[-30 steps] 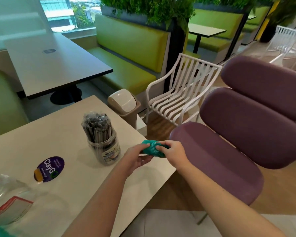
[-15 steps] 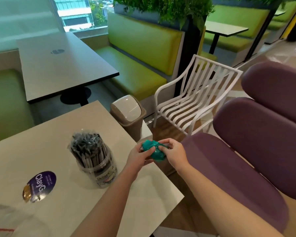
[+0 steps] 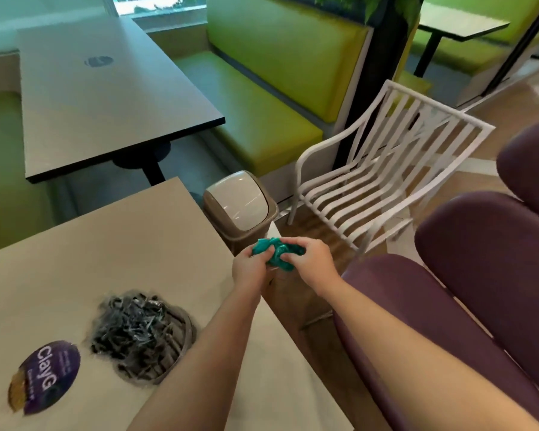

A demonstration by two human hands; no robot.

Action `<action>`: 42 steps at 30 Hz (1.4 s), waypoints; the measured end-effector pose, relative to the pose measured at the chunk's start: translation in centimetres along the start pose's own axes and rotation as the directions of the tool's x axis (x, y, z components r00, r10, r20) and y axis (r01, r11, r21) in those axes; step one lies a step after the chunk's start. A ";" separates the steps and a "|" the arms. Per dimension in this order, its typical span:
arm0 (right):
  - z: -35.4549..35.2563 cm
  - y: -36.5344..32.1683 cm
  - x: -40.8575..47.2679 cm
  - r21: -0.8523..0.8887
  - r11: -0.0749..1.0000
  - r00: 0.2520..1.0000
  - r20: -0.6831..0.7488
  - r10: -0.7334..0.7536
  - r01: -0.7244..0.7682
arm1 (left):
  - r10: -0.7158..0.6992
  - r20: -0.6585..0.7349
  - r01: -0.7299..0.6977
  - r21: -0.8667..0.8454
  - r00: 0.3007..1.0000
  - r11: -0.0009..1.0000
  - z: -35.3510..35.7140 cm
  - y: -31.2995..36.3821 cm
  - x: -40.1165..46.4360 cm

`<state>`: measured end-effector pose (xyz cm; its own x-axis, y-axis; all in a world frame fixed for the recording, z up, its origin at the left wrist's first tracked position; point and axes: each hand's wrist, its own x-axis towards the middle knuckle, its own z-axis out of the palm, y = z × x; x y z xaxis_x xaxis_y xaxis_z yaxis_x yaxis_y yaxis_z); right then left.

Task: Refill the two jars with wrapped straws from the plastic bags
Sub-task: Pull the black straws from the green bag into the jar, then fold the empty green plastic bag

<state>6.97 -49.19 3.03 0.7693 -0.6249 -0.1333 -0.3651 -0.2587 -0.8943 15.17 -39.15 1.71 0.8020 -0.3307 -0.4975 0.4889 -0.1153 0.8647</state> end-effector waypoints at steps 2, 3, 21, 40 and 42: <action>0.0 0.1 1.9 -0.022 1.000 1.000 -0.001 -0.016 0.016 | -0.005 -0.024 0.005 0.002 1.000 1.000 0.6 0.2 1.4; 0.0 0.2 2.9 -0.032 0.999 1.000 0.001 -0.025 0.025 | -0.002 -0.037 0.003 0.011 0.999 1.000 0.9 0.3 2.2; 4.5 3.0 22.3 -0.286 0.917 0.936 0.293 -0.193 0.279 | 0.224 -0.488 0.043 0.476 0.844 0.878 2.0 1.6 18.2; 9.0 4.5 25.2 -0.414 0.837 0.849 0.518 -0.107 0.358 | 0.249 -0.525 0.134 0.587 0.814 0.798 1.1 0.4 19.8; 8.5 4.3 24.4 -0.414 0.839 0.856 0.506 -0.109 0.352 | 0.252 -0.510 0.137 0.607 0.823 0.783 1.1 0.6 18.9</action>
<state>28.61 -59.29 -7.66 0.9634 -0.1336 -0.2324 -0.2527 -0.7422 -0.6207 30.22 -46.51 -7.12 0.9578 0.1764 -0.2270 0.2839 -0.7043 0.6507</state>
